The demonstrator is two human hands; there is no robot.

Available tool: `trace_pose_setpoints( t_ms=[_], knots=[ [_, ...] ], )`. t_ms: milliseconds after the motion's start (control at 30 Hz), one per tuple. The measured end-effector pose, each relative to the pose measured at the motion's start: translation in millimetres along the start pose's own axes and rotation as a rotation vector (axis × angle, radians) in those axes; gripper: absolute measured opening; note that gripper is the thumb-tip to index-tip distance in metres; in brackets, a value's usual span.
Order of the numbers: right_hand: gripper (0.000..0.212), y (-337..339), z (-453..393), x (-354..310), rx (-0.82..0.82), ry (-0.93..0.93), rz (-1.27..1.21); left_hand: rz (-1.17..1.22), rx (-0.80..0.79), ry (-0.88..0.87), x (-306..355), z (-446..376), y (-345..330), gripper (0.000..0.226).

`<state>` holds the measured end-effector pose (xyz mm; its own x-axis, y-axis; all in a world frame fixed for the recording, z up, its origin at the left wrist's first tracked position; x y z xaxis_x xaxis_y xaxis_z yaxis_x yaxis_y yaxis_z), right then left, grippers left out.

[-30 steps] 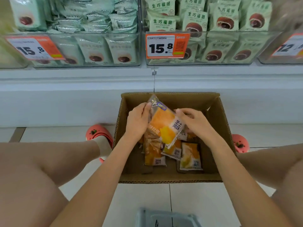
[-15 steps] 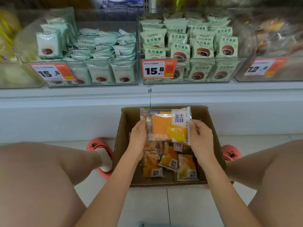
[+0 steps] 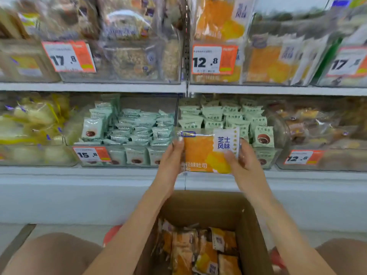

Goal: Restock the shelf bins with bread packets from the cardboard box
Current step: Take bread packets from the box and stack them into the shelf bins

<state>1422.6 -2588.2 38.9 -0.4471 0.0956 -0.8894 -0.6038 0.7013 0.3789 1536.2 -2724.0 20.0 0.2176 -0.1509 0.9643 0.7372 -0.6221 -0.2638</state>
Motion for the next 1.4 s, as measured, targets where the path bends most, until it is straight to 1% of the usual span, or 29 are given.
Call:
trace_pose_setpoints(
  t_ms=[67, 100, 167, 200, 233, 300, 333, 400, 467, 533, 600, 667, 767, 867, 967, 1133, 1233, 1300, 1400],
  knots=[
    [0.031, 26, -36, -45, 0.053, 0.172, 0.033, -0.141, -0.072, -0.235, 53, -23, -17, 0.024],
    [0.027, 39, -54, -68, 0.1, 0.252, 0.051, -0.222, -0.1, -0.355, 83, -34, -27, 0.025],
    [0.025, 67, -91, -113, 0.239, 0.386, 0.122, -0.337, -0.105, -0.581, 138, -60, -44, 0.044],
    [0.023, 78, -112, -132, 0.298, 0.441, 0.159, -0.369, -0.089, -0.673, 165, -75, -52, 0.048],
    [0.021, 87, -132, -148, 0.348, 0.479, 0.189, -0.397, -0.063, -0.732, 193, -86, -62, 0.042],
    [0.021, 99, -178, -170, 0.427, 0.499, 0.214, -0.486, 0.0, -0.797, 235, -116, -79, 0.021],
    [0.022, 103, -201, -176, 0.446, 0.488, 0.237, -0.557, 0.034, -0.822, 250, -132, -85, 0.018],
    [0.023, 104, -239, -176, 0.422, 0.413, 0.328, -0.737, 0.113, -0.808, 263, -157, -90, 0.026],
    [0.029, 101, -258, -169, 0.357, 0.332, 0.403, -0.824, 0.139, -0.747, 265, -171, -89, 0.026],
    [0.034, 100, -260, -166, 0.342, 0.316, 0.415, -0.833, 0.138, -0.75, 264, -176, -85, 0.029],
    [0.033, 102, -259, -166, 0.331, 0.317, 0.408, -0.814, 0.124, -0.754, 264, -178, -81, 0.041],
    [0.036, 102, -255, -165, 0.308, 0.312, 0.4, -0.79, 0.107, -0.716, 265, -177, -78, 0.052],
    [0.042, 100, -250, -164, 0.313, 0.312, 0.375, -0.809, 0.09, -0.666, 264, -175, -77, 0.05],
    [0.04, 102, -247, -164, 0.334, 0.306, 0.36, -0.856, 0.058, -0.66, 263, -171, -81, 0.048],
    [0.04, 104, -244, -162, 0.32, 0.267, 0.371, -0.94, 0.043, -0.632, 265, -165, -86, 0.049],
    [0.042, 102, -242, -167, 0.281, 0.246, 0.319, -0.89, 0.053, -0.599, 276, -163, -79, 0.059],
    [0.044, 99, -243, -169, 0.272, 0.247, 0.382, -0.987, 0.022, -0.522, 272, -160, -78, 0.056],
    [0.037, 99, -242, -168, 0.278, 0.238, 0.4, -1.003, 0.002, -0.509, 265, -160, -80, 0.052],
    [0.029, 104, -240, -161, 0.273, 0.193, 0.369, -1.024, 0.005, -0.532, 257, -163, -87, 0.057]
  ],
)
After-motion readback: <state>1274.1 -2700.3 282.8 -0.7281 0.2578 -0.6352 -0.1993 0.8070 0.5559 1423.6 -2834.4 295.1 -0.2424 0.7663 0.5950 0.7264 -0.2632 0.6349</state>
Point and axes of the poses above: each hand's wrist, its own z-axis away from the middle knuckle, its own y-axis out of the back of the hand, x = y × z, the point moved 2 cm from there along -z, towards the middle knuckle, and after that the axes turned 10 degrees about z, right-handed, at the moved point
